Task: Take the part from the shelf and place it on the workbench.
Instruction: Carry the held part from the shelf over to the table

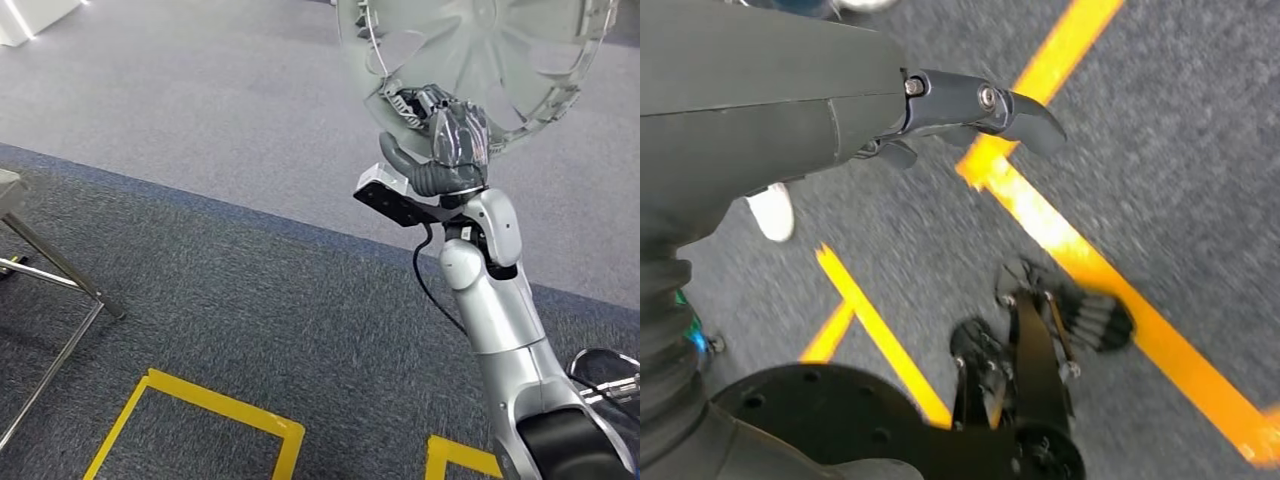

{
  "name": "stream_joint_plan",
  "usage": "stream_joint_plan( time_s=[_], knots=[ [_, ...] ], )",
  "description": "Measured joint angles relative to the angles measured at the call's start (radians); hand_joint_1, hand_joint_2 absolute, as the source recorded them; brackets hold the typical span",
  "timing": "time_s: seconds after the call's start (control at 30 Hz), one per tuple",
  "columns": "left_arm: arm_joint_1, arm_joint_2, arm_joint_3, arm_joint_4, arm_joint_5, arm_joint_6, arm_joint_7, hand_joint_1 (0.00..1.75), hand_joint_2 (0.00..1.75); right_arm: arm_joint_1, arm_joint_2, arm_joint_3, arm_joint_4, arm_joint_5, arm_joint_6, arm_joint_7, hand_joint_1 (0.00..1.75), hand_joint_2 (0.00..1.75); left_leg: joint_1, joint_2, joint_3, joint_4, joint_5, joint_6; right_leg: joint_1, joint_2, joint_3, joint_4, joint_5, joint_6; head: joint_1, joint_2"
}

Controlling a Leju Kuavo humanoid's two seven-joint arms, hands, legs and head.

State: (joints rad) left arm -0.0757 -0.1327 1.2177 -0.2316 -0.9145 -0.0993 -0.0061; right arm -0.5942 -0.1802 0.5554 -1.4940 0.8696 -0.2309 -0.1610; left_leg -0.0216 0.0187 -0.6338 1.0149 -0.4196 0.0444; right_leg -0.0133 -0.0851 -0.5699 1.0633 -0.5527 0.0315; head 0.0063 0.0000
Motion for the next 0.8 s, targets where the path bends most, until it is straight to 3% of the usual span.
stream_joint_plan(
  time_s=[0.07,0.13,0.17,0.2,0.23,0.3,0.37,0.43,0.47,0.53,0.57,0.6,0.67,0.7,0.73,0.77,0.8],
  knots=[
    [-0.001,0.0,0.0,0.0,-0.002,-0.048,-0.024,0.0,1.75,0.0,0.0,0.001,0.008,-0.004,-0.005,-0.006,1.75,1.75,0.005,-0.022,0.004,-0.004,0.001,0.007,-0.003,0.066,-0.061,0.117,-0.053,0.002,0.005,0.0],
    [0.0,0.0,0.0,0.0,-0.007,-0.087,-0.047,0.0,1.75,0.004,-0.001,0.003,0.016,-0.005,-0.007,-0.014,1.75,1.75,0.006,-0.049,0.005,-0.002,-0.001,0.01,-0.003,0.082,-0.134,0.236,-0.085,0.005,0.008,0.0],
    [0.001,0.0,0.0,0.0,-0.01,-0.101,-0.057,0.0,1.75,0.005,-0.001,0.004,0.02,-0.006,-0.007,-0.017,1.75,1.75,0.007,-0.064,0.005,-0.001,-0.002,0.01,-0.003,0.084,-0.152,0.252,-0.075,0.006,0.009,0.0],
    [0.003,0.0,0.0,0.0,-0.014,-0.109,-0.065,0.0,1.75,0.006,-0.001,0.004,0.023,-0.007,-0.007,-0.019,1.75,1.75,0.008,-0.079,0.006,0.001,-0.003,0.009,-0.004,0.085,-0.151,0.227,-0.044,0.006,0.009,0.0],
    [0.004,-0.001,0.0,0.0,-0.019,-0.114,-0.075,0.0,1.75,0.006,-0.002,0.004,0.024,-0.009,-0.008,-0.019,1.75,1.75,0.009,-0.095,0.007,0.004,-0.005,0.006,-0.005,0.093,-0.132,0.169,0.0,0.007,0.009,0.0],
    [0.006,-0.001,-0.002,0.0,-0.029,-0.115,-0.103,0.0,1.75,0.007,-0.006,0.004,0.026,-0.012,-0.009,-0.02,1.75,1.75,0.013,-0.123,0.004,0.015,-0.012,-0.003,-0.013,0.135,-0.076,0.039,0.061,0.008,0.009,0.0],
    [0.008,0.001,-0.005,0.0,-0.038,-0.112,-0.144,0.0,1.75,0.015,-0.014,0.004,0.026,-0.013,-0.014,-0.02,1.75,1.75,0.016,-0.149,-0.004,0.021,-0.013,-0.015,-0.015,0.163,-0.044,-0.017,0.069,0.006,0.009,0.0],
    [0.015,0.003,-0.008,0.001,-0.045,-0.105,-0.182,0.0,1.75,0.024,-0.02,0.003,0.024,-0.013,-0.022,-0.02,1.75,1.75,0.02,-0.171,-0.009,0.02,-0.01,-0.025,-0.013,0.146,-0.037,-0.022,0.068,-0.001,0.009,0.0],
    [0.019,0.003,-0.01,0.001,-0.047,-0.101,-0.193,0.0,1.75,0.027,-0.022,0.002,0.022,-0.013,-0.024,-0.019,1.75,1.75,0.018,-0.162,-0.011,0.024,-0.013,-0.029,-0.013,0.134,-0.033,-0.026,0.068,-0.007,0.009,0.0],
    [0.021,0.005,-0.012,0.002,-0.05,-0.089,-0.208,0.0,1.75,0.033,-0.025,-0.003,0.017,-0.014,-0.029,-0.018,1.75,1.75,0.013,-0.104,-0.034,0.075,-0.045,-0.038,-0.015,0.109,-0.025,-0.034,0.069,-0.021,0.002,0.0],
    [0.02,0.005,-0.013,0.002,-0.053,-0.083,-0.213,0.0,1.75,0.036,-0.027,-0.006,0.015,-0.014,-0.03,-0.016,1.75,1.75,0.012,-0.066,-0.057,0.126,-0.07,-0.043,-0.012,0.097,-0.022,-0.035,0.067,-0.027,-0.002,0.0],
    [0.018,0.005,-0.016,0.002,-0.058,-0.075,-0.218,0.0,1.75,0.04,-0.03,-0.008,0.013,-0.014,-0.032,-0.016,1.75,1.75,0.015,-0.044,-0.09,0.194,-0.1,-0.046,-0.011,0.083,-0.02,-0.036,0.066,-0.03,-0.005,0.0],
    [0.017,0.005,-0.023,0.002,-0.071,-0.059,-0.224,0.0,1.75,0.051,-0.035,-0.009,0.009,-0.011,-0.033,-0.015,1.75,1.75,0.02,-0.031,-0.142,0.3,-0.133,-0.051,-0.008,0.057,-0.016,-0.036,0.061,-0.033,-0.005,0.0],
    [0.017,0.005,-0.027,0.002,-0.077,-0.05,-0.226,0.0,1.75,0.056,-0.036,-0.01,0.007,-0.01,-0.033,-0.015,1.75,1.75,0.022,-0.029,-0.148,0.31,-0.125,-0.052,-0.007,0.044,-0.012,-0.036,0.058,-0.033,-0.005,0.0],
    [0.018,0.005,-0.031,0.002,-0.083,-0.04,-0.227,0.0,1.75,0.061,-0.037,-0.01,0.005,-0.008,-0.033,-0.015,1.75,1.75,0.022,-0.026,-0.132,0.276,-0.097,-0.051,-0.006,0.031,-0.007,-0.036,0.054,-0.032,-0.005,0.0],
    [0.018,0.005,-0.035,0.002,-0.09,-0.03,-0.228,0.0,1.75,0.065,-0.038,-0.011,0.002,-0.008,-0.034,-0.014,1.75,1.75,0.021,-0.017,-0.098,0.209,-0.058,-0.047,-0.005,0.018,-0.001,-0.036,0.049,-0.03,-0.005,0.0],
    [0.018,0.005,-0.041,0.002,-0.1,-0.018,-0.229,0.0,1.75,0.069,-0.039,-0.012,-0.001,-0.007,-0.034,-0.012,1.75,1.75,0.016,0.007,-0.061,0.136,-0.028,-0.04,-0.004,0.006,0.005,-0.037,0.045,-0.028,-0.005,0.0]
  ],
)
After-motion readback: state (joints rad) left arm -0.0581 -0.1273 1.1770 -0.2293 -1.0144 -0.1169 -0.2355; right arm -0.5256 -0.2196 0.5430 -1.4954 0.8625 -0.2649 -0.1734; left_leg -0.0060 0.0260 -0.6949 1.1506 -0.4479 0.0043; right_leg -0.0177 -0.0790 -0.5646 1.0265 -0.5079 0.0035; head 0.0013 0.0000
